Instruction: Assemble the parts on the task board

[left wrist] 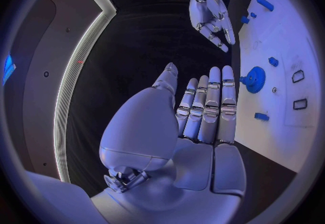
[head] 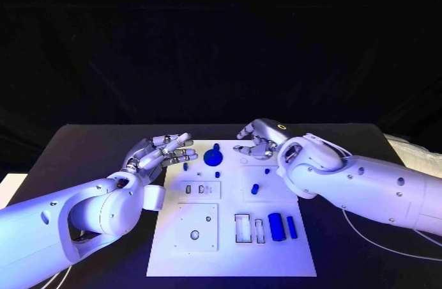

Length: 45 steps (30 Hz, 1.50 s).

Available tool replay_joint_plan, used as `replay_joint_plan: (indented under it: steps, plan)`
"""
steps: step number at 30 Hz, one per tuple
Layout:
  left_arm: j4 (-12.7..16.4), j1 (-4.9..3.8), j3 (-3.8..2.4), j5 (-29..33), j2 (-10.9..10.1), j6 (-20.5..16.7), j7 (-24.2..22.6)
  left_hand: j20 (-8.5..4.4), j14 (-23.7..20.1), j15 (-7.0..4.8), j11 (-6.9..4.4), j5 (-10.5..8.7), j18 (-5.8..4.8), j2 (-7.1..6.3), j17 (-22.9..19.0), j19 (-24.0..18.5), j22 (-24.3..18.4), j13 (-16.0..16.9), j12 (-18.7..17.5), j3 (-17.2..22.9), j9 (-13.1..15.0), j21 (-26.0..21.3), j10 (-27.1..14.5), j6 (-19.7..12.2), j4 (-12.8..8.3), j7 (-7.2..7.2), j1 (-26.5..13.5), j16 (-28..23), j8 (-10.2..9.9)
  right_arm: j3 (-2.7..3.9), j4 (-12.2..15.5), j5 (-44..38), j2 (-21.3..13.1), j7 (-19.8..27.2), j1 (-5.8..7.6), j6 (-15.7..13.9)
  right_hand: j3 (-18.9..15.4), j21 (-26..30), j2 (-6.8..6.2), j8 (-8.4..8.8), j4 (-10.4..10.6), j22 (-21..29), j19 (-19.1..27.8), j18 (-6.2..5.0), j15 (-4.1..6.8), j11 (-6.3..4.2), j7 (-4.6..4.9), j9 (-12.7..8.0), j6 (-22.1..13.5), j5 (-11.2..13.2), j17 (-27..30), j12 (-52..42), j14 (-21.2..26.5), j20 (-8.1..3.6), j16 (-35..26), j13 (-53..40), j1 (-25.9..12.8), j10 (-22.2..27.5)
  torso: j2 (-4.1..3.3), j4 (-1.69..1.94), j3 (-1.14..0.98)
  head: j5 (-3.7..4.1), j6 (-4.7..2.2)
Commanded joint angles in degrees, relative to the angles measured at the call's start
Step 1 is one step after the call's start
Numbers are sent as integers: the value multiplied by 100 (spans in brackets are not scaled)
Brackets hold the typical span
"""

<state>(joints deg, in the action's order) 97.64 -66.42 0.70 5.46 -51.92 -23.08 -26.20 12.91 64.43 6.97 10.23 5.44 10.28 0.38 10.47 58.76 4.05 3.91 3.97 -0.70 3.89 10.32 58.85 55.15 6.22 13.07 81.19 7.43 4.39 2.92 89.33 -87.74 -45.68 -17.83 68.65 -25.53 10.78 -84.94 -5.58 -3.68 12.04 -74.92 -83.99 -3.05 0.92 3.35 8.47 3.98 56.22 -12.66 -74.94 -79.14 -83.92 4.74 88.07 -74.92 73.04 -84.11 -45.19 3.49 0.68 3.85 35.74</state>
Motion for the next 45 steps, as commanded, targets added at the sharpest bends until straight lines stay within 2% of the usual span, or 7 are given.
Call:
replay_joint_plan:
  steps: [1, 7, 15, 23, 25, 29, 45]
  plan:
    - [-32, -6, -4, 3, 11, 146, -36, 37, -26, 20, -8, -19, 17, 39, 6, -18, -7, -9, -27, 2, -4, -23, -34, -31, -23, 7, 33, -20, -27, 14, 96, 874, -391, 1089, 27, 270, 46, -34, -44, -11, -192, -450, -129, 77, 3, 5, -1, 3, 54, 117, -1134, 49, -529, 29, 39, -779, 242, -44, 50, -84, -21, -1, 5]
    - [-80, -4, -1, 3, 35, 184, -37, 36, -21, 18, -12, -19, 19, 51, 12, -14, -6, -6, -18, 8, 0, -27, -26, -22, -44, 2, 47, -25, -22, 11, -16, 1084, -932, 1847, 6, 555, 130, -32, -106, 2, -491, -449, -124, 77, 2, 11, 12, -6, 72, 166, -1208, 93, -543, 36, 68, -760, 604, -22, 77, -145, -55, 30, 20]
    - [-142, 0, 3, 3, 70, 219, -37, 36, -18, 16, -13, -19, 19, 56, 14, -13, -6, -5, -15, 10, 1, -28, -22, -18, -51, 1, 52, -26, -20, -6, -384, 1174, -1161, 2043, -84, 591, 103, -31, -172, 17, -550, -449, -123, 76, -10, 21, 24, -17, 16, 166, -1246, 95, -551, 37, 83, -762, 644, -22, 94, -190, -106, 31, 30]
    - [-181, 4, 8, 3, 91, 221, -34, 36, -18, 16, -13, -19, 19, 56, 14, -13, -6, -5, -15, 10, 1, -28, -22, -18, -51, 1, 52, -26, -20, -9, -709, 1188, -1099, 2034, -126, 690, 39, -30, -229, 22, -563, -445, -121, 76, -24, 33, 36, -25, -76, 200, -1263, 129, -554, 47, 90, -744, 623, -6, 84, -166, -89, 39, 41]
    - [-186, 4, 9, 3, 95, 221, -34, 36, -18, 16, -13, -19, 19, 56, 14, -13, -6, -5, -15, 10, 1, -28, -22, -18, -51, 1, 52, -26, -20, -9, -753, 1182, -1069, 2031, -137, 724, 24, -27, -240, 22, -565, -440, -119, 75, -26, 35, 37, -26, -92, 204, -1267, 136, -555, 49, 92, -741, 620, -2, 80, -159, -92, 44, 39]
    - [-193, 5, 9, 3, 98, 218, -35, 36, -18, 16, -13, -19, 19, 56, 14, -13, -6, -5, -15, 10, 1, -28, -22, -18, -51, 1, 52, -26, -20, -9, -813, 1148, -998, 2015, -168, 755, 18, -27, -244, 22, -566, -439, -118, 75, -27, 35, 38, -26, -99, 206, -1269, 134, -555, 50, 92, -742, 620, -3, 84, -172, -89, 25, 54]
    - [-201, 5, 10, 3, 101, 197, -25, 35, -12, 14, -16, -20, 20, 65, 19, -8, -6, -4, -10, 13, 3, -30, -17, -12, -65, -1, 59, -30, -17, -12, -1071, 1116, -707, 1901, -324, 853, 25, -32, -140, -34, -586, -451, -124, 76, -19, 24, 23, 3, 24, 174, -1288, 83, -559, 49, 100, -777, 652, -32, 88, -172, -91, -2, 91]
